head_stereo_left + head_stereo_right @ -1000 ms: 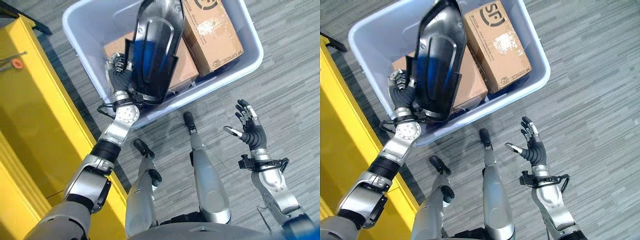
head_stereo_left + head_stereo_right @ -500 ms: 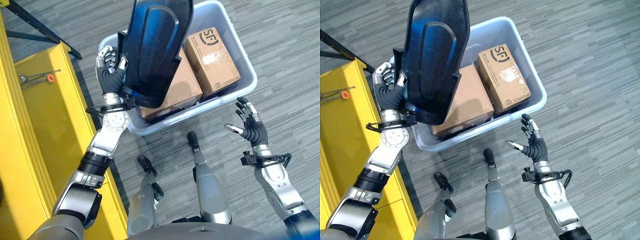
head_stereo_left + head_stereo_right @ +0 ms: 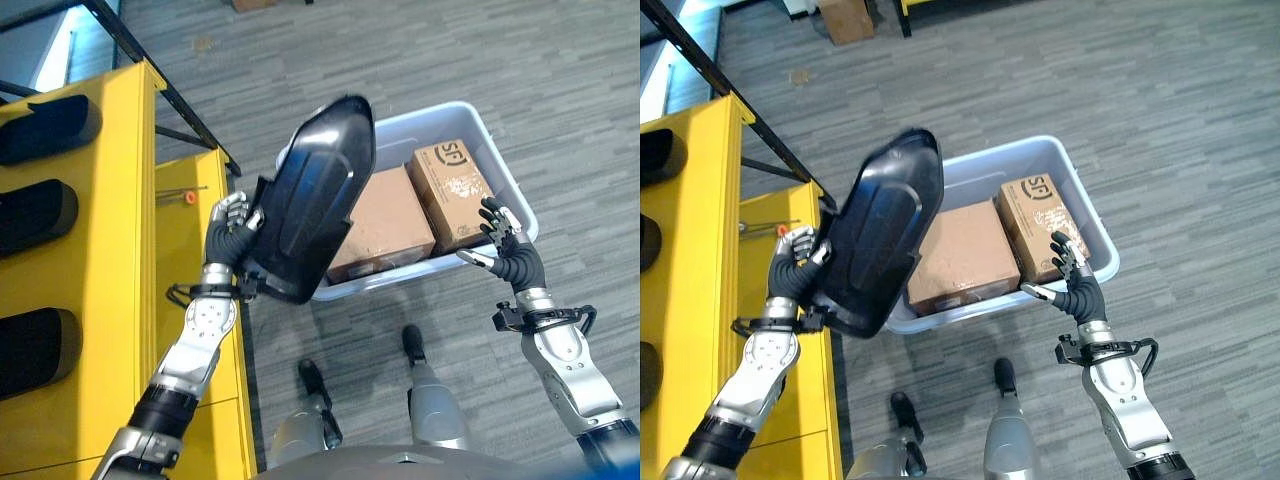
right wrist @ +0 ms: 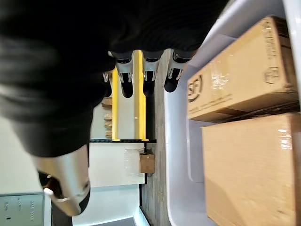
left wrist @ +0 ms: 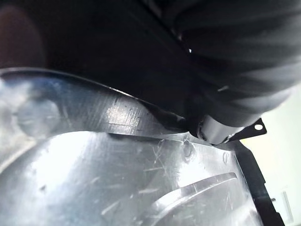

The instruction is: Move parts from the plastic box to the shelf.

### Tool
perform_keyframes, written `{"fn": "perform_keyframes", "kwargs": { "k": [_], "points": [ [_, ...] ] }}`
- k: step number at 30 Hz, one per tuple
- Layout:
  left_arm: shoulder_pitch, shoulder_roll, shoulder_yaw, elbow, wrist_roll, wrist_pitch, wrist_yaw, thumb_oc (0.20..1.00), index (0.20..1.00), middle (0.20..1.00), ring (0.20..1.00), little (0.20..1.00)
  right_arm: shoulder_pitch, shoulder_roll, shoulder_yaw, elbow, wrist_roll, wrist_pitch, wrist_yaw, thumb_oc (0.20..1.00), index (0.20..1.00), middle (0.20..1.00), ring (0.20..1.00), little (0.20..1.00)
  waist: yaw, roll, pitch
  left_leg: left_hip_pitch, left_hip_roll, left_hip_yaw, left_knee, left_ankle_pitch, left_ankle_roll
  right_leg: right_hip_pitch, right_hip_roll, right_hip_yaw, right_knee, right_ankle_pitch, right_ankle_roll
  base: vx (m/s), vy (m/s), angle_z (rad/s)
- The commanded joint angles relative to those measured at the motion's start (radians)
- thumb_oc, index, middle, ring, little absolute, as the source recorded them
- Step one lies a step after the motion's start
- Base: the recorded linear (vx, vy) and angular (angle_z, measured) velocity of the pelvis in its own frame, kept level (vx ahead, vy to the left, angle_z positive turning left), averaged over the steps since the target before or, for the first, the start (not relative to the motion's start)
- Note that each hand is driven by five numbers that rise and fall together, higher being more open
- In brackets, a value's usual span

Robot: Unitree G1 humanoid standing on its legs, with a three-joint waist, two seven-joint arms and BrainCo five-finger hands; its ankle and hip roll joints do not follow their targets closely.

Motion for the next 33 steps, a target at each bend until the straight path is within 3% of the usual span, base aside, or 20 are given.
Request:
{"fn": "perform_keyframes", "kwargs": {
  "k": [1,6,7,9,10,12,13,14,15,16,17,19,20,21,22,24,33],
  "points": [
    [-0.03,0.014,0.069,-0.081,-0.061,-0.066,-0.037,0.2,0.2,0.2,0.2,0.2,-0.024,0.012,-0.011,-0.042,0.012,-0.039,0.013,1.0,1.0,1.0,1.0,1.0,0.019,-0.024,-0.061,0.076,0.11,-0.059,0.021,0.015,-0.073,-0.008,-0.029,0.008,0.14,-0.102,0.035,0.01,-0.127,0.0],
    [0.053,-0.009,0.084,-0.1,-0.093,-0.054,-0.076,0.2,0.2,0.2,0.2,0.2,-0.048,-0.003,0.004,-0.041,0.003,-0.031,0.03,1.0,1.0,1.0,1.0,1.0,0.06,-0.014,-0.074,0.082,0.144,-0.109,0.032,0.085,-0.084,0.04,0.021,-0.024,0.171,-0.154,0.003,-0.03,-0.155,0.16],
    [0.075,-0.016,0.089,-0.106,-0.104,-0.05,-0.086,0.2,0.2,0.2,0.2,0.2,-0.054,-0.009,0.007,-0.036,0.002,-0.034,0.033,1.0,1.0,1.0,1.0,1.0,0.081,-0.006,-0.068,0.06,0.162,-0.147,0.033,0.15,-0.105,0.056,0.048,-0.05,0.17,-0.168,-0.016,-0.09,-0.166,0.28],
    [0.083,-0.022,0.088,-0.107,-0.109,-0.046,-0.094,0.2,0.2,0.2,0.2,0.2,-0.052,-0.012,0.005,-0.032,0.0,-0.036,0.031,1.0,1.0,1.0,1.0,1.0,0.089,-0.001,-0.064,0.042,0.168,-0.168,0.027,0.187,-0.117,0.064,0.056,-0.075,0.164,-0.174,-0.024,-0.15,-0.165,0.52],
    [0.075,-0.037,0.074,-0.092,-0.112,-0.036,-0.1,0.2,0.2,0.2,0.2,0.2,-0.043,-0.015,-0.006,-0.026,-0.011,-0.039,0.019,1.0,1.0,1.0,1.0,1.0,0.101,-0.005,-0.049,-0.01,0.167,-0.14,0.03,0.25,-0.119,0.091,0.055,-0.142,0.144,-0.18,-0.038,-0.23,-0.187,0.79],
    [0.071,-0.039,0.072,-0.085,-0.11,-0.036,-0.102,0.2,0.2,0.2,0.2,0.2,-0.039,-0.019,-0.012,-0.024,-0.014,-0.038,0.016,1.0,1.0,1.0,1.0,1.0,0.097,-0.01,-0.046,-0.03,0.156,-0.128,0.039,0.242,-0.106,0.093,0.051,-0.164,0.136,-0.172,-0.042,-0.15,-0.108,1.35],
    [0.069,-0.042,0.073,-0.079,-0.11,-0.038,-0.105,0.2,0.2,0.2,0.2,0.2,-0.038,-0.024,-0.013,-0.022,-0.021,-0.036,0.016,1.0,1.0,1.0,1.0,1.0,0.099,-0.021,-0.04,-0.031,0.141,-0.104,0.076,0.203,-0.089,0.097,0.043,-0.182,0.131,-0.165,-0.046,-0.2,-0.152,1.52],
    [0.067,-0.051,0.069,-0.073,-0.111,-0.041,-0.11,0.2,0.2,0.2,0.2,0.2,-0.039,-0.025,-0.012,-0.017,-0.023,-0.034,0.019,1.0,1.0,1.0,1.0,1.0,0.108,-0.041,-0.035,-0.023,0.098,-0.109,0.206,0.096,-0.06,0.096,0.021,-0.216,0.122,-0.144,-0.05,-0.27,-0.199,0.85],
    [0.06,-0.055,0.065,-0.072,-0.115,-0.038,-0.113,0.2,0.2,0.2,0.2,0.2,-0.035,-0.022,-0.015,-0.019,-0.02,-0.034,0.021,1.0,1.0,1.0,1.0,1.0,0.109,-0.053,-0.034,-0.022,0.076,-0.103,0.27,0.036,-0.043,0.095,0.005,-0.241,0.117,-0.135,-0.051,-0.2,-0.142,0.3],
    [0.06,-0.054,0.065,-0.072,-0.115,-0.038,-0.113,0.2,0.2,0.2,0.2,0.2,-0.035,-0.021,-0.015,-0.019,-0.02,-0.034,0.022,1.0,1.0,1.0,1.0,1.0,0.106,-0.052,-0.033,-0.029,0.077,-0.107,0.282,0.028,-0.042,0.096,0.005,-0.244,0.116,-0.135,-0.05,-0.14,-0.087,0.65],
    [0.052,-0.059,0.06,-0.067,-0.116,-0.034,-0.116,0.2,0.2,0.2,0.2,0.2,-0.031,-0.015,-0.02,-0.019,-0.016,-0.036,0.019,1.0,1.0,1.0,1.0,1.0,0.099,-0.06,-0.036,-0.024,0.075,-0.074,0.377,-0.016,-0.03,0.095,-0.006,-0.283,0.114,-0.128,-0.058,-0.1,-0.037,1.08],
    [0.046,-0.058,0.056,-0.062,-0.121,-0.03,-0.121,0.2,0.2,0.2,0.2,0.2,-0.019,0.008,-0.025,-0.009,-0.007,-0.031,0.012,1.0,1.0,1.0,1.0,1.0,0.091,-0.059,-0.05,0.026,0.065,-0.054,0.416,-0.098,-0.03,0.102,-0.014,-0.323,0.112,-0.143,-0.051,-0.02,-0.013,1.1],
    [0.046,-0.058,0.056,-0.062,-0.121,-0.03,-0.121,0.2,0.2,0.2,0.2,0.2,-0.018,0.009,-0.025,-0.009,-0.007,-0.031,0.012,1.0,1.0,1.0,1.0,1.0,0.089,-0.057,-0.048,0.025,0.068,-0.057,0.423,-0.104,-0.03,0.105,-0.012,-0.325,0.114,-0.146,-0.05,0.04,0.172,1.22],
    [0.055,-0.063,0.061,-0.062,-0.12,-0.026,-0.115,0.2,0.2,0.2,0.2,0.2,-0.008,0.043,-0.029,-0.005,0.006,-0.025,0.008,1.0,1.0,1.0,1.0,1.0,0.077,-0.041,-0.063,0.09,0.024,-0.052,0.305,-0.198,-0.011,0.114,-0.047,-0.386,0.129,-0.123,-0.014,0.0,0.178,1.28],
    [0.057,-0.063,0.061,-0.063,-0.12,-0.026,-0.115,0.2,0.2,0.2,0.2,0.2,-0.008,0.042,-0.028,-0.005,0.006,-0.025,0.009,1.0,1.0,1.0,1.0,1.0,0.075,-0.042,-0.063,0.096,0.02,-0.052,0.297,-0.197,-0.008,0.116,-0.05,-0.387,0.131,-0.123,-0.011,0.02,0.303,1.54],
    [0.069,-0.053,0.071,-0.073,-0.113,-0.023,-0.117,0.2,0.2,0.2,0.2,0.2,0.0,0.06,-0.016,0.005,0.014,-0.011,0.014,1.0,1.0,1.0,1.0,1.0,0.09,-0.041,-0.071,0.118,-0.015,-0.074,0.18,-0.179,0.007,0.127,-0.102,-0.418,0.16,-0.096,0.009,0.02,0.293,0.92],
    [0.101,-0.021,0.11,-0.096,-0.058,-0.014,-0.114,0.2,0.2,0.2,0.2,0.2,-0.026,0.093,0.03,0.036,0.004,0.013,0.041,1.0,1.0,1.0,1.0,1.0,0.147,-0.078,-0.078,0.122,-0.107,-0.147,0.113,-0.192,0.055,0.157,-0.22,-0.518,0.193,-0.023,0.07,0.01,0.174,0.57]
  ]
}}
